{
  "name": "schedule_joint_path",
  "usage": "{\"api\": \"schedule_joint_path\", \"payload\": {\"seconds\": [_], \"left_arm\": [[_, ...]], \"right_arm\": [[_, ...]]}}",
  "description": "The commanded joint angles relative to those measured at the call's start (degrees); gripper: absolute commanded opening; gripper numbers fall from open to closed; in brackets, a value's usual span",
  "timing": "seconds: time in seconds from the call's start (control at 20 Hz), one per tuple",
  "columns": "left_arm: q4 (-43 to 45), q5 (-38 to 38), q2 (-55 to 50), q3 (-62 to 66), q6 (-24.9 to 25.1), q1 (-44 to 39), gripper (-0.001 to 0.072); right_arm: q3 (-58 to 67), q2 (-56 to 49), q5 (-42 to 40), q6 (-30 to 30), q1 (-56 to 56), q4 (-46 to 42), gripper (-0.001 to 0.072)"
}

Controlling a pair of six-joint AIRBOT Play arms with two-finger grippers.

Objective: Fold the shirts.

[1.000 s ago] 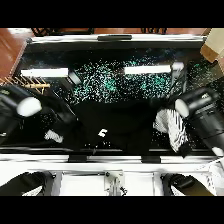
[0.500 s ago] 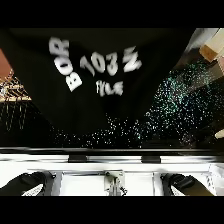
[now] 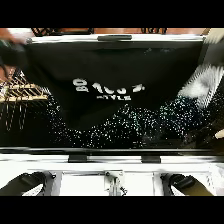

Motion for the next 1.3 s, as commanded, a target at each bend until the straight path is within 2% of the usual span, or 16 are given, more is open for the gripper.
{"api": "schedule_joint_path", "payload": {"seconds": [0.0, 0.05, 0.15, 0.25, 0.3, 0.4, 0.55, 0.75, 0.85, 0.95, 1.05, 1.2, 1.25], "left_arm": [[-12.3, -19.0, 4.3, -9.7, 1.9, -1.5, 0.0054], [-16.9, -22.3, 5.7, -12.8, 1.8, -1.6, 0.0055], [-24.0, -22.7, 9.0, -21.9, 2.3, -2.7, 0.0054], [-29.4, -26.5, 11.5, -31.6, 5.5, -3.5, 0.0055], [-30.3, -28.2, 12.3, -35.3, 7.0, -3.5, 0.0054], [-29.6, -28.0, 12.9, -38.8, 11.1, -2.7, 0.0053], [-29.5, -24.3, 10.1, -37.6, 13.9, 4.2, 0.0052], [-35.7, -12.3, -5.2, -34.9, 15.5, 17.5, 0.0052], [-43.9, -6.5, -15.4, -28.9, 18.7, 22.4, 0.0053], [-53.3, -2.3, -25.2, -21.5, 19.4, 25.4, 0.0054], [-61.2, -0.8, -33.6, -16.0, 19.5, 25.3, 0.0054], [-62.9, -1.8, -41.0, -13.6, 20.3, 23.2, 0.0055], [-62.8, -3.1, -42.2, -13.6, 21.5, 22.9, 0.0055]], "right_arm": [[-10.5, 5.0, 18.2, -3.3, 0.0, 9.0, 0.0077], [-14.2, 6.5, 19.6, -2.8, 0.0, 12.8, 0.0077], [-22.9, 8.7, 19.5, -2.5, 0.0, 22.6, 0.0077], [-31.0, 9.2, 19.5, -3.5, 0.0, 29.6, 0.0077], [-34.2, 9.2, 19.5, -5.6, 0.0, 30.0, 0.0076], [-36.8, 8.1, 19.7, -10.1, -0.5, 24.4, 0.0077], [-36.7, 3.1, 17.1, -14.7, -10.4, 22.2, 0.0076], [-35.8, -11.4, 4.3, -15.6, -27.8, 38.5, 0.0076], [-32.1, -19.6, -3.5, -15.5, -31.0, 48.6, 0.0076], [-28.1, -25.4, -13.6, -14.7, -30.5, 54.9, 0.0076], [-25.1, -29.8, -24.6, -14.5, -28.2, 60.6, 0.0077], [-24.3, -32.0, -36.4, -14.3, -25.2, 61.2, 0.0079], [-24.3, -31.9, -37.6, -14.3, -25.2, 60.8, 0.0147]]}}
